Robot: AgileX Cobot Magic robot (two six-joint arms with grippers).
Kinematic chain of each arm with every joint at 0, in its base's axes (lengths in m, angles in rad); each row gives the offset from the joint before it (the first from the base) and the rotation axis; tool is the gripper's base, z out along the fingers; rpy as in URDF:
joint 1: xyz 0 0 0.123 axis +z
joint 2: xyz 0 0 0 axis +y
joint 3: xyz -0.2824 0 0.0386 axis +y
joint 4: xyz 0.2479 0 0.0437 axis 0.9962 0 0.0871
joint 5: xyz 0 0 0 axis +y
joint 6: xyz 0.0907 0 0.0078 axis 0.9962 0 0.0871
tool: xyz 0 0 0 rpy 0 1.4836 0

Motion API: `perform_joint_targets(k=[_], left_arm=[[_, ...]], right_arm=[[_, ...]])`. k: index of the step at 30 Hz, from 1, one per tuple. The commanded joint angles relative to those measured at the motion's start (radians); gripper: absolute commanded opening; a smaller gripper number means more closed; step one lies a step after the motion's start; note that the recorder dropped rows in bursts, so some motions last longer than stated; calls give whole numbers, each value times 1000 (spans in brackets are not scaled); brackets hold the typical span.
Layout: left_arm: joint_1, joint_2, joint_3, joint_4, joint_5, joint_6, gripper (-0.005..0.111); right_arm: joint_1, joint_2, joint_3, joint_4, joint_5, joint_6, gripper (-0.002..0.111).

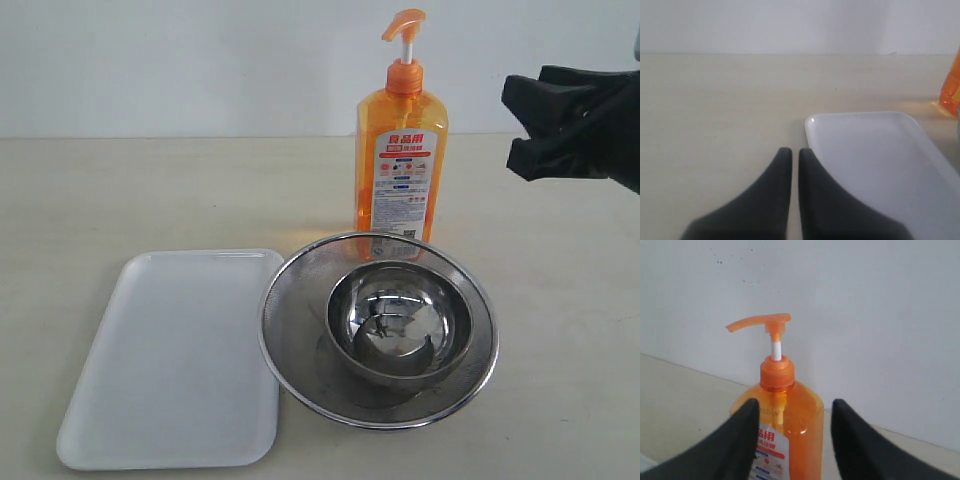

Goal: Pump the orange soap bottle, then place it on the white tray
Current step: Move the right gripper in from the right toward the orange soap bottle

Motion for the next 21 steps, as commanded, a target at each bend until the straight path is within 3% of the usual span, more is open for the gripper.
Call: perform_joint_targets(k=[1,4,9,21], left_arm=[[4,-3,3,5,-3,-9,5],[4,-3,3,5,-3,-9,5],[4,-3,3,5,-3,-9,5],[4,-3,3,5,-3,-9,5]], right_arm=[[-63,109,-67,-178,-129,62,63],[-102,242,-153,-274,-226,96,72],[-174,426,-263,-476,-411,96,72],[-212,653,-449,-594,-411,67,72]])
